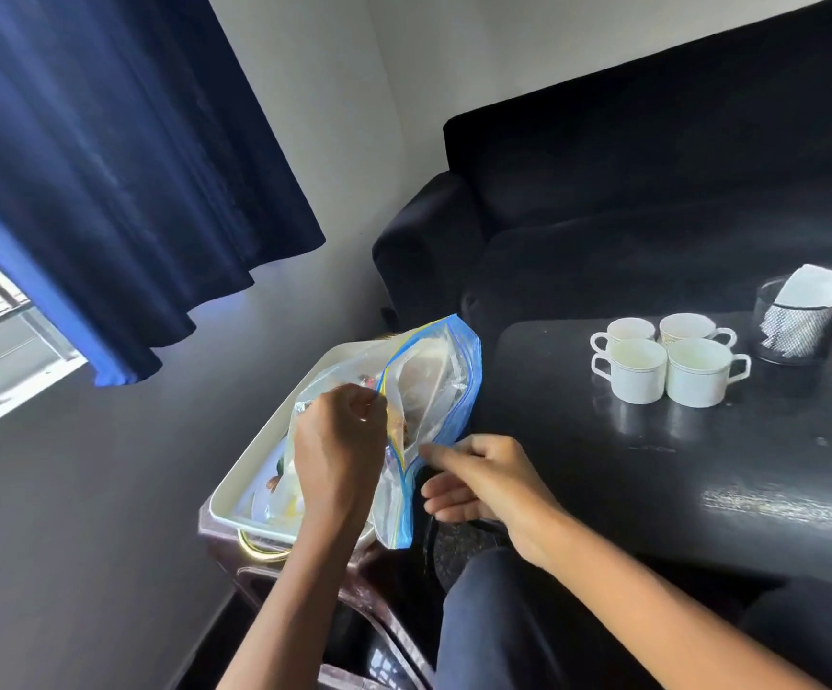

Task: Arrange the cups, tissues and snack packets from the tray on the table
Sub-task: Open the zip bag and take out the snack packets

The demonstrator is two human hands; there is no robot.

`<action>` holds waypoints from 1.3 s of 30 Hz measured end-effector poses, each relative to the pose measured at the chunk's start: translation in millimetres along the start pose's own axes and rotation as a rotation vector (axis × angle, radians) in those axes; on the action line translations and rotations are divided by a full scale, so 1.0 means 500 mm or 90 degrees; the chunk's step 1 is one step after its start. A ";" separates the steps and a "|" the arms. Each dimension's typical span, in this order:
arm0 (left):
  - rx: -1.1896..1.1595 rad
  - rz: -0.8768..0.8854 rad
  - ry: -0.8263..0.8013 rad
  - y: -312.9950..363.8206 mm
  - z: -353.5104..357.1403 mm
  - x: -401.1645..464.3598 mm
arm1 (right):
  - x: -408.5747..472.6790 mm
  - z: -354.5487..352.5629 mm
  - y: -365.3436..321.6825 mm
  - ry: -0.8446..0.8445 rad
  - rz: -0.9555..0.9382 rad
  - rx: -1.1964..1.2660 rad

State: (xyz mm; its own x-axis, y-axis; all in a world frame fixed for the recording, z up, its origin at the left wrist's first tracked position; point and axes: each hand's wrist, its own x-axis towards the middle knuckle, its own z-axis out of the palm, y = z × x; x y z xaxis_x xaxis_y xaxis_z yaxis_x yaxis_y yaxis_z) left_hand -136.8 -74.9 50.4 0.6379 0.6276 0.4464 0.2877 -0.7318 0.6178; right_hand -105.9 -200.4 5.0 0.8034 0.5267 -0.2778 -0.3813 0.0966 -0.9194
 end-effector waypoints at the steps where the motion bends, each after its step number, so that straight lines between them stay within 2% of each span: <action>1: -0.004 -0.003 0.001 0.003 0.001 -0.001 | -0.004 0.008 0.003 -0.027 0.007 -0.013; 3: -0.001 -0.024 -0.038 0.003 0.002 -0.003 | -0.006 0.018 0.010 -0.045 0.000 -0.015; 5: 0.037 -0.056 -0.134 -0.003 0.005 -0.008 | -0.001 0.018 0.014 -0.026 -0.018 -0.005; 8: 0.139 -0.033 -0.253 -0.014 0.014 -0.017 | 0.010 0.007 0.012 0.015 -0.027 -0.011; 11: 0.167 -0.014 -0.207 -0.022 0.014 -0.011 | 0.021 -0.006 0.013 0.051 -0.031 -0.027; 18: 0.140 -0.057 -0.063 -0.044 -0.020 0.008 | 0.045 -0.039 0.024 0.136 -0.026 -0.032; 23: 0.080 -0.112 -0.004 -0.057 -0.038 0.009 | 0.049 -0.040 0.033 0.140 -0.022 -0.106; 25: 0.046 -0.125 0.003 -0.053 -0.038 0.005 | 0.051 -0.036 0.033 0.219 -0.098 -0.205; 27: 0.033 -0.142 0.004 -0.046 -0.034 0.003 | 0.051 -0.033 0.025 0.327 -0.250 -0.314; 29: 0.022 -0.151 0.002 -0.038 -0.030 -0.001 | 0.047 -0.026 0.011 0.381 -0.415 -0.362; 31: 0.001 -0.157 0.000 -0.030 -0.026 -0.003 | 0.047 -0.014 -0.003 0.354 -0.526 -0.387; 33: -0.021 -0.171 -0.009 -0.024 -0.021 -0.002 | 0.054 0.002 -0.008 0.289 -0.573 -0.410; 35: -0.047 -0.185 -0.027 -0.020 -0.016 -0.001 | 0.066 0.020 -0.002 0.222 -0.561 -0.413; 39: -0.065 -0.173 -0.055 -0.020 -0.012 -0.001 | 0.099 0.049 0.016 0.121 -0.434 -0.420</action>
State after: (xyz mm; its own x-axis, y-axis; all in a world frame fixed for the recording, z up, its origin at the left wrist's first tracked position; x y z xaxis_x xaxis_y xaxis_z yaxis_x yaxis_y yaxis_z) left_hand -144.4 -66.5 47.8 0.6067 0.7688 0.2023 0.3850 -0.5068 0.7714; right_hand -80.6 -153.0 -9.4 0.8397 0.3824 0.3857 0.4806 -0.1926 -0.8555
